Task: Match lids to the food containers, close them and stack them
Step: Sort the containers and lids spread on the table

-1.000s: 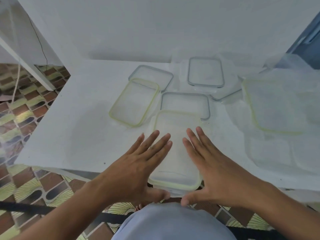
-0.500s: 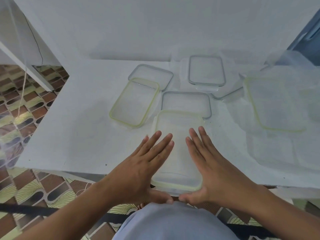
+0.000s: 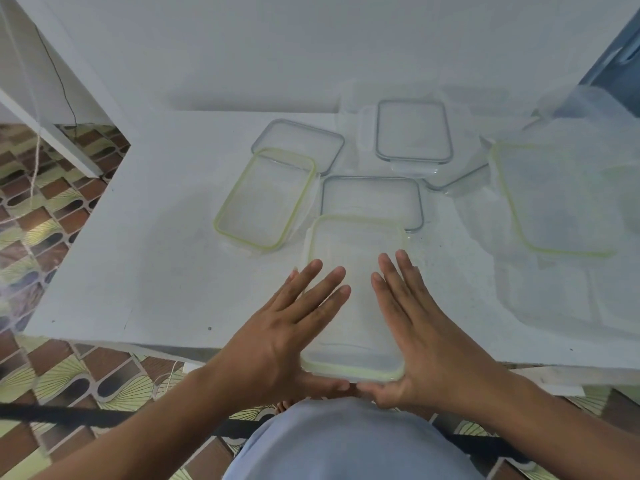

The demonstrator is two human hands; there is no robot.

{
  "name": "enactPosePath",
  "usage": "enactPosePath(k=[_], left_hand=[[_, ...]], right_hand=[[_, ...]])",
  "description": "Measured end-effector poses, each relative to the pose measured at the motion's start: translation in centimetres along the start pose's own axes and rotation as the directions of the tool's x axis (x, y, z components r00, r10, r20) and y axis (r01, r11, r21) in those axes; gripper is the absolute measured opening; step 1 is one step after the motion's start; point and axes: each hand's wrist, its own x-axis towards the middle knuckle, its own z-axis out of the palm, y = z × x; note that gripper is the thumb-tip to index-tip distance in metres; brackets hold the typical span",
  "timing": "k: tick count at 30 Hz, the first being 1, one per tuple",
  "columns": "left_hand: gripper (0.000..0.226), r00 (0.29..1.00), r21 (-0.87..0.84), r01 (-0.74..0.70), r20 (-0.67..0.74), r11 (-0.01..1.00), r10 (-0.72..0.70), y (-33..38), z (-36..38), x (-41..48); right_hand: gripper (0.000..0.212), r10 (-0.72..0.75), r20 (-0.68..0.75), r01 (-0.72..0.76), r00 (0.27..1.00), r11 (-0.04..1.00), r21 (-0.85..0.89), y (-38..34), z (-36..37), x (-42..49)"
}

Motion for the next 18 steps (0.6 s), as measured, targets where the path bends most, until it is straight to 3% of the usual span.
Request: enactPosePath(k=[6,10,15,18], left_hand=[[0.108,0.999,0.019,-0.007,-0.036,1.000,0.007,-0.1,0.1,-0.1],[0.117,0.994,0.212,-0.061,0.099,0.975,0.041,-1.1,-1.9,-0.1],[0.094,0.976,0.344,-0.135,0.206,0.929,0.065,-2.5,-5.7,1.3],[0.090,0.966,0.362,-0.123,0.255,0.924,0.029,-3.5,-6.3,1.8]], right_hand=[[0.119,-0.083,-0.019,0.084,0.996,0.996,0.030,0.3,0.7,0.0],[0.097,-0.265,0.083,0.249,0.961,0.954,0.165,1.7,-0.7,-0.7],[0.065,-0.458,0.179,0.402,0.871,0.873,0.275,5.3,-3.2,-0.6],[0.054,-0.472,0.137,0.411,0.871,0.853,0.321,6.9,-4.1,0.4]])
